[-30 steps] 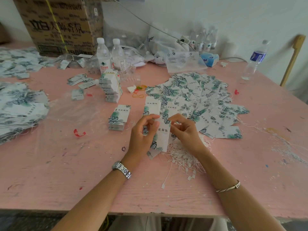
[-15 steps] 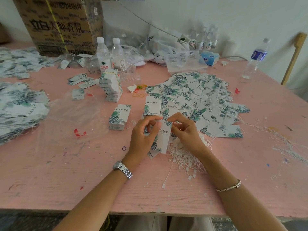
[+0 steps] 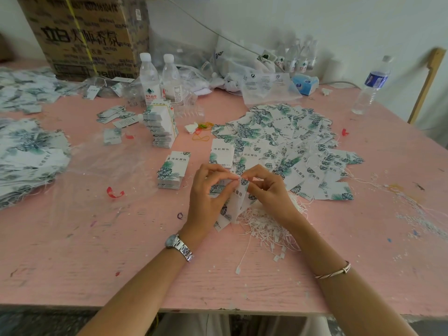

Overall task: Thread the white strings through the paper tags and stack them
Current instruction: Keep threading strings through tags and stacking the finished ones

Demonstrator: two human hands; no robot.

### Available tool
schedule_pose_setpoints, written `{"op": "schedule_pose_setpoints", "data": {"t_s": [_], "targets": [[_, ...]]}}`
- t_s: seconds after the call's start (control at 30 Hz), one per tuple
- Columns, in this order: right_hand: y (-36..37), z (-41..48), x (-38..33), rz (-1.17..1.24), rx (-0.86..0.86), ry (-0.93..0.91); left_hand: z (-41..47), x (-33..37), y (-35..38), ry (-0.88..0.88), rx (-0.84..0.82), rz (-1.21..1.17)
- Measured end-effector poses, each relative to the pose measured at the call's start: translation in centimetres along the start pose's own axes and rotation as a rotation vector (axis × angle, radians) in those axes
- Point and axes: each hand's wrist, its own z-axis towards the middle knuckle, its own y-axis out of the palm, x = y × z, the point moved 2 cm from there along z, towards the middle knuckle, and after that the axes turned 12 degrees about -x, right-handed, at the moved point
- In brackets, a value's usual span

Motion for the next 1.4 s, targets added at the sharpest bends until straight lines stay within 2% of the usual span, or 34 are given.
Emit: {"op": "schedule_pose_setpoints", "data": {"t_s": [0.23,0.4,0.53,0.7,0.83,0.97,1.17,1.3,1.4], "targets": [[-0.3,-0.2,0.0,-0.001,-0.051,-0.031,0.0,-0.1,0.1,0.011,0.005,0.021],[-1.5,0.2,0.3,0.237,0.040,0.026,-0.4,0.0,-0.3,-0.015,0.060,-0.022],[-2.5,0.4,0.2,0.301,0.052,0.076,-0.5,-0.1,-0.4,-0.062,0.108,-0.128],[-2.6,0.0,0.2,0.027,-0.089,0.191,-0.6,-0.4,-0.5,-0.084,0.127,-0.245],[-2.2,0.0,0.1,-0.108,-0.113,0.179,-0.5,-0.3,-0.8,-0.079,0.193,-0.235],[-2.4,-0.1,0.1,-0.042,-0.099,0.134,-0.3,-0.1,-1.0,-0.072,0.242,-0.244],[-2.6,0.1,0.0,0.076,-0.065,0.095,-0.3,-0.4,-0.6,-0.126,0.207,-0.253],[-2.5,0.1,0.2,0.052,-0.060,0.127,-0.4,-0.4,-0.6,-0.152,0.163,-0.245],[-2.8,0.1,0.3,0.008,0.011,0.128,-0.4,-0.2,-0.7,-0.140,0.155,-0.231]]}}
